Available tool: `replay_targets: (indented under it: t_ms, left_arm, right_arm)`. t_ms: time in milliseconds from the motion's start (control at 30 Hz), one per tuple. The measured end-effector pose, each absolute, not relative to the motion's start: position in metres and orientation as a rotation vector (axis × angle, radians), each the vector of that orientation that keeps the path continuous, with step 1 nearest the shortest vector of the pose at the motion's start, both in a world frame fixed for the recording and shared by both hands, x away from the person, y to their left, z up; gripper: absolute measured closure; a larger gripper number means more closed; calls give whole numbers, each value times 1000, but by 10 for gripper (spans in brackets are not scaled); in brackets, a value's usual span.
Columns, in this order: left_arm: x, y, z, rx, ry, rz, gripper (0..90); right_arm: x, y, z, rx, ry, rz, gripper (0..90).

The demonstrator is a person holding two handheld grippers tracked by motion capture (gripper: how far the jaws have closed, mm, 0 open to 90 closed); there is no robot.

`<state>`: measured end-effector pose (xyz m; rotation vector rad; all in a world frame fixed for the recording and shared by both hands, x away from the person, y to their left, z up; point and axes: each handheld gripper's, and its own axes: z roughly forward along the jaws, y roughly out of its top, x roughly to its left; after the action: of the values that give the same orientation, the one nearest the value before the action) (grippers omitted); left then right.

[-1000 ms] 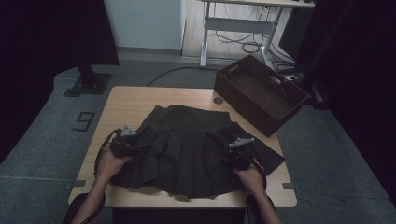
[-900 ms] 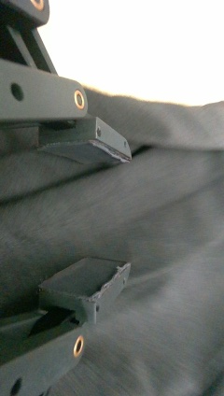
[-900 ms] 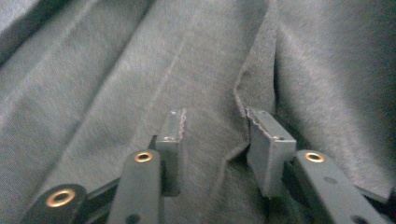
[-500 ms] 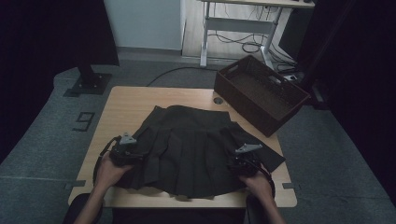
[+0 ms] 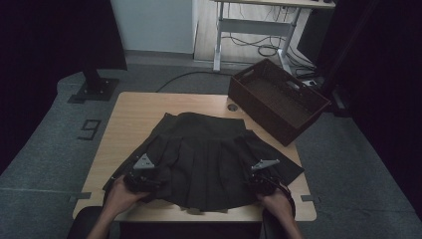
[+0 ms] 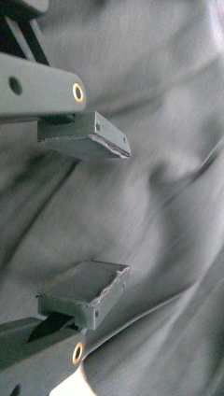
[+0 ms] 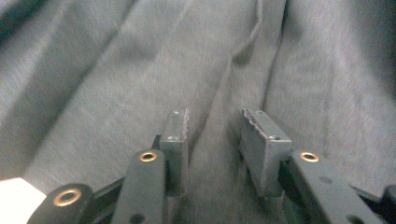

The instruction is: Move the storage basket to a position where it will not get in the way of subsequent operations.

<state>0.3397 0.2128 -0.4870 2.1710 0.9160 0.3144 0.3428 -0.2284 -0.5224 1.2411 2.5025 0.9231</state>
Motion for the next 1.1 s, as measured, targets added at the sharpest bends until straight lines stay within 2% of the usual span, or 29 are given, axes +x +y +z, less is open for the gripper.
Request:
replay_targets:
  t_ms: [200, 267, 433, 500, 567, 767, 1000, 1100]
  left_arm:
    - [398, 226, -492, 2161, 1063, 481, 390]
    - [416, 228, -499, 2162, 1108, 492, 408]
    - [441, 228, -518, 2237, 1174, 504, 528]
    - [441, 225, -525, 2296, 1164, 520, 564]
    - [436, 223, -529, 2285, 1159, 530, 602]
    - [413, 219, -529, 2271, 1159, 508, 633]
    - [374, 218, -528, 2298, 1109, 432, 595]
    - [376, 226, -521, 2279, 1079, 363, 514]
  right_arm:
    - [382, -228, -515, 1266, 2383, 966, 646]
    - [400, -228, -516, 1279, 2343, 952, 660]
    - [428, -231, -529, 1343, 2312, 891, 715]
    - [429, -230, -536, 1354, 2324, 903, 766]
    - [425, -231, -537, 1367, 2324, 929, 810]
    - [407, -233, -535, 1336, 2375, 923, 822]
    - [380, -241, -535, 1319, 2411, 946, 802]
    - [378, -245, -533, 1340, 2429, 933, 697]
